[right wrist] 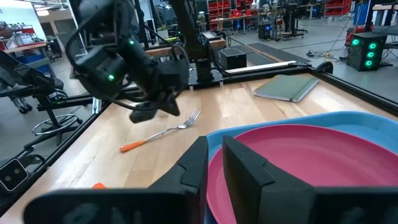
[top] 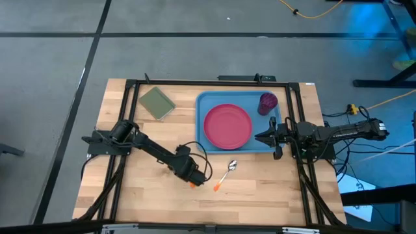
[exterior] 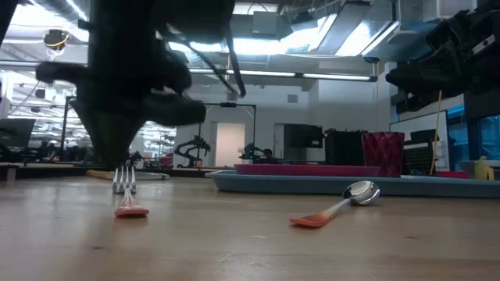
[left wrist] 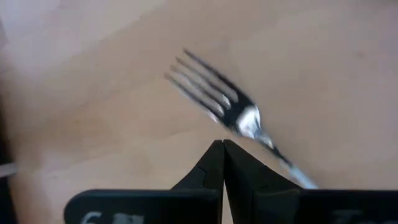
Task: Pick and place plate/cup/fork/spoon on tray
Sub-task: Move the orange fork beside the orange spoon
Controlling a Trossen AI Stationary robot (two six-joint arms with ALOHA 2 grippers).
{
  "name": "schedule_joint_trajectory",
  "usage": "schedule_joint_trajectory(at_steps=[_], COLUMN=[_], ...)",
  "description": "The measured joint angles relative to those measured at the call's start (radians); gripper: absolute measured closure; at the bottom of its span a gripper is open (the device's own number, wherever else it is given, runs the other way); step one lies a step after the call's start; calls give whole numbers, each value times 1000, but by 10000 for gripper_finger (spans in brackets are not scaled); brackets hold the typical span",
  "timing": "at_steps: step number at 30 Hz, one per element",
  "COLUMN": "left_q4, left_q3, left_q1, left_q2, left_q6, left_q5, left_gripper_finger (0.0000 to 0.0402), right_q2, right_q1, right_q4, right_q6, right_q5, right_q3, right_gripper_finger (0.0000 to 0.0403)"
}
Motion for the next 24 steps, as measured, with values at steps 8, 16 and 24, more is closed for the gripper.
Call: schedule_joint_trajectory(at_steps=[8,16,24], left_q4=[95,142,159], left_q3=[-52,-52,-52], left_q1=[31,63,61], left_q2=[-1,-2,3], left_q6=[50,115,130], left_q5=[-10,-50,-12], left_gripper_finger=[401,401,401], right_q2=[0,0,0], right_q1=[0,0,0], right_q4=[0,0,0], right_q6=[0,0,0], right_q5=[0,0,0], right_q3=[0,0,0], right_gripper_finger=[350,350,350])
